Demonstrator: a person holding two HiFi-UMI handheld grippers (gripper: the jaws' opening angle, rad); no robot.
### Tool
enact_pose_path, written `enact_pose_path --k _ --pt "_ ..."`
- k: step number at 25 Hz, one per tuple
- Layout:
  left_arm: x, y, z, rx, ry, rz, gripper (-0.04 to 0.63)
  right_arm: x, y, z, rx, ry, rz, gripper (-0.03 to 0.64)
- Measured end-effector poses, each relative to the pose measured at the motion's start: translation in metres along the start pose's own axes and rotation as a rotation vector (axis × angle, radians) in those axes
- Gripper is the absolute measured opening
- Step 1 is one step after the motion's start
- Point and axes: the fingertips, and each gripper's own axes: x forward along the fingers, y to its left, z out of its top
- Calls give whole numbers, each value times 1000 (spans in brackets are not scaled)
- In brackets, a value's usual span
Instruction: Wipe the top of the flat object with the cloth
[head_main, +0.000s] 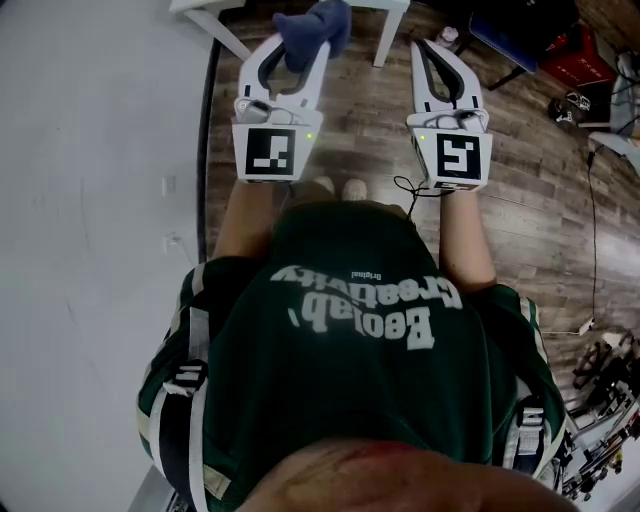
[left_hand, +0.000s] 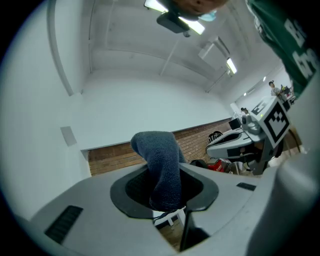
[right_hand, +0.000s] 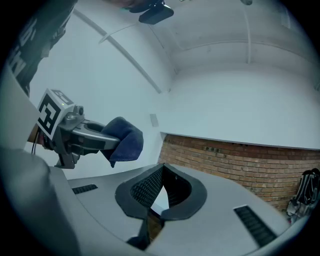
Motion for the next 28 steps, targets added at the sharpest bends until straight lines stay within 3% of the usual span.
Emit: enact_pose_path --k 28 --pt "6 -11 -12 -25 14 -15 114 -1 -6 -22 48 26 17 -5"
